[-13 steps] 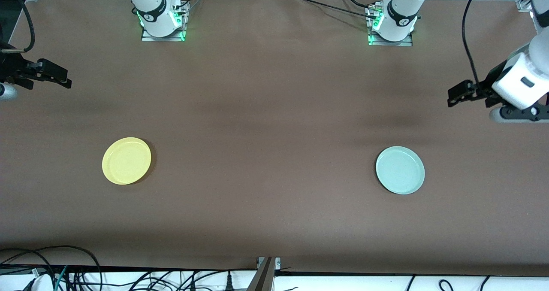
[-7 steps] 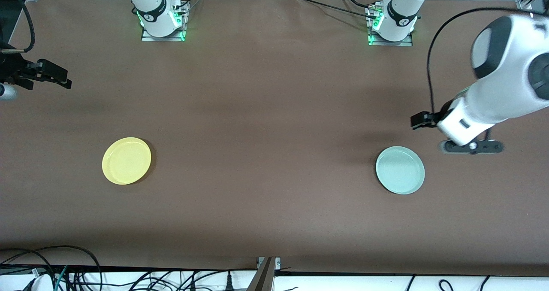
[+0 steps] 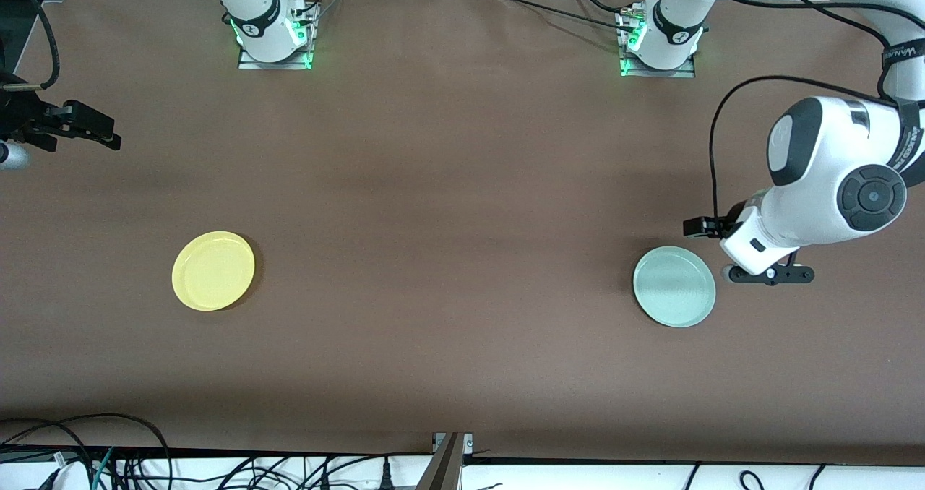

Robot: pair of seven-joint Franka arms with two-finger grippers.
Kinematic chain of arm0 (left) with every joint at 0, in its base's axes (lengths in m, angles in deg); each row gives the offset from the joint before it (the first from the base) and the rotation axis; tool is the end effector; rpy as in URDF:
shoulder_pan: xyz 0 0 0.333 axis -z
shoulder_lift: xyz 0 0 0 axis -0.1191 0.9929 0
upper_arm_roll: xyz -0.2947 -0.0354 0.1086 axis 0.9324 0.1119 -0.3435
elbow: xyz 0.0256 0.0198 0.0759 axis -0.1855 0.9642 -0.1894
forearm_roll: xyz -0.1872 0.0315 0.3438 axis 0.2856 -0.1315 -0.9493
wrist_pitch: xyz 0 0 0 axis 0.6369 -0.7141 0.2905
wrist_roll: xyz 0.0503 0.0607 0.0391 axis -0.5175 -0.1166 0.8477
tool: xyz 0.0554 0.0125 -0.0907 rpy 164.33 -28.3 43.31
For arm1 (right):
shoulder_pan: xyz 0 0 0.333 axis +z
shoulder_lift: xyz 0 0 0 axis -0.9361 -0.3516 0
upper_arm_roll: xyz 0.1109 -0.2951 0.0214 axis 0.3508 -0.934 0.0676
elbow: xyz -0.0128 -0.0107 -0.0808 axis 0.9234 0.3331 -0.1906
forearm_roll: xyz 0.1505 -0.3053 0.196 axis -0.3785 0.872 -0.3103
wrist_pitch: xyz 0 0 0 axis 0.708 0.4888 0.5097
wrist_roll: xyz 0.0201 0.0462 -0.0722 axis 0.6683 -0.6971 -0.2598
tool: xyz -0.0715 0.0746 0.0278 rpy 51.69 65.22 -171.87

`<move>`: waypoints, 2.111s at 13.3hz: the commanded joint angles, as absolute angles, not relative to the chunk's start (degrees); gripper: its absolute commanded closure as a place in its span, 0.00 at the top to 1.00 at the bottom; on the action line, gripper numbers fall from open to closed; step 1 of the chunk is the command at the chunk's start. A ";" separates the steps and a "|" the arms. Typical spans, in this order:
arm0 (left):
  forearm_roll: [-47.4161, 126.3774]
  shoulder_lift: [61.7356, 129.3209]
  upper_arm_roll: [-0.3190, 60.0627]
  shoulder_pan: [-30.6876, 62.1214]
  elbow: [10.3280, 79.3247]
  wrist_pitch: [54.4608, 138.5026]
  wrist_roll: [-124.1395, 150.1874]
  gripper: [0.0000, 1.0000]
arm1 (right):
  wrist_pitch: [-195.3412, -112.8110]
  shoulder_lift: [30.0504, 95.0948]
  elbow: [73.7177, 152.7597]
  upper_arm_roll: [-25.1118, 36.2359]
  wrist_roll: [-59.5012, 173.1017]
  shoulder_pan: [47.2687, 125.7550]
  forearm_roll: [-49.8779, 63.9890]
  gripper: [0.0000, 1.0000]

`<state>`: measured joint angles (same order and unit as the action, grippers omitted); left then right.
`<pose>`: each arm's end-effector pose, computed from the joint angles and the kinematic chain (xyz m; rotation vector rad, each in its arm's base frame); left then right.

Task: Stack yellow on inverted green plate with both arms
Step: 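Move the left gripper down to the green plate's rim, then close the left gripper on the green plate's rim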

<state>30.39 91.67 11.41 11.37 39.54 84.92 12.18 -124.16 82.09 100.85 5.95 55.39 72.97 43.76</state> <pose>0.6399 -0.0484 0.3802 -3.1088 -0.0341 0.2891 0.5673 -0.0126 0.6081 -3.1364 -0.0580 0.1358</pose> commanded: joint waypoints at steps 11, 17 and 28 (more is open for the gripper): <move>29.08 104.36 11.55 4.21 51.55 124.34 2.71 1.00 | -124.41 82.17 100.88 6.35 55.28 71.70 43.02 1.00; 29.08 107.70 11.28 2.54 48.30 124.43 -0.89 1.00 | -124.41 81.99 100.88 6.44 55.37 71.79 42.93 1.00; 29.17 107.61 11.46 2.01 48.21 123.81 -5.81 0.69 | -124.50 81.56 100.88 6.53 55.46 71.79 43.20 1.00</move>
